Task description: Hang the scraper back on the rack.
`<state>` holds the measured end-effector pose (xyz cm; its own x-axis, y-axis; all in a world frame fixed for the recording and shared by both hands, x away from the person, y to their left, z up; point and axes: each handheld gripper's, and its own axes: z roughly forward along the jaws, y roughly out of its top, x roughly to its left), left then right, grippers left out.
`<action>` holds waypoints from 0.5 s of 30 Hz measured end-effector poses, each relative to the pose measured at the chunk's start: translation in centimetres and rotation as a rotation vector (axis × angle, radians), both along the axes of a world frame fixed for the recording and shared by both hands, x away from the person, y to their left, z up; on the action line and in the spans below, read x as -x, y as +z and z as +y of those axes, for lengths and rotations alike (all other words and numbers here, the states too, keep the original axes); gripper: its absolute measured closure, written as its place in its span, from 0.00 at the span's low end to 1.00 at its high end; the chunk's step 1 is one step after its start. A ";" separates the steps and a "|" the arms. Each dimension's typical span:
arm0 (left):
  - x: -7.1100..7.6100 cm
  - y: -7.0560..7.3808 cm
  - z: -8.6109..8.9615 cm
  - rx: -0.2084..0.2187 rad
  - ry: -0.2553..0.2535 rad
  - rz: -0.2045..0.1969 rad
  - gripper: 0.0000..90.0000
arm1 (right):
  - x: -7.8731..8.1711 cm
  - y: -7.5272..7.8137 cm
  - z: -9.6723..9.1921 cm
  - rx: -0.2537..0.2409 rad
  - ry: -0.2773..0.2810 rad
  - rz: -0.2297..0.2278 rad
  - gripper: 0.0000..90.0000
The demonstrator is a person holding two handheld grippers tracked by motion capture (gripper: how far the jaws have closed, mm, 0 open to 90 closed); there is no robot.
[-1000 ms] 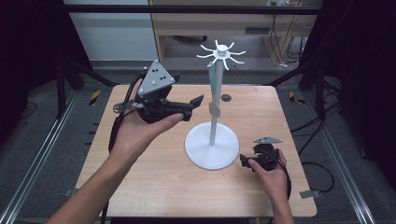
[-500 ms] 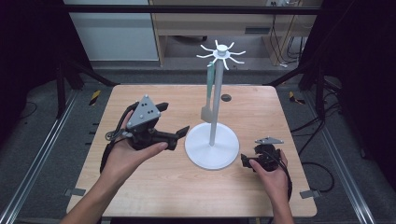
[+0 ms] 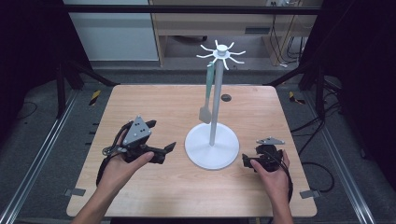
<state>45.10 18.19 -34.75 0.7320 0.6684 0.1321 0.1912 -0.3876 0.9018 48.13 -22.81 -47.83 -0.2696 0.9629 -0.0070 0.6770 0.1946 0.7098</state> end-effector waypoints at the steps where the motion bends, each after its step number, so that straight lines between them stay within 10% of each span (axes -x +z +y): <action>1: -0.1 -0.4 0.2 -0.007 0.006 -0.003 0.06 | 0.0 0.0 0.0 -0.001 0.000 -0.001 0.06; 15: -2.6 -5.7 5.6 -0.081 0.151 0.081 0.06 | 0.2 0.1 -0.1 0.004 0.012 -0.017 0.05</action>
<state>47.66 23.81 -40.50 0.6346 0.7610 0.1347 0.3233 -0.4196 0.8482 47.98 -22.87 -47.75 -0.2807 0.9597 -0.0153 0.6628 0.2053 0.7201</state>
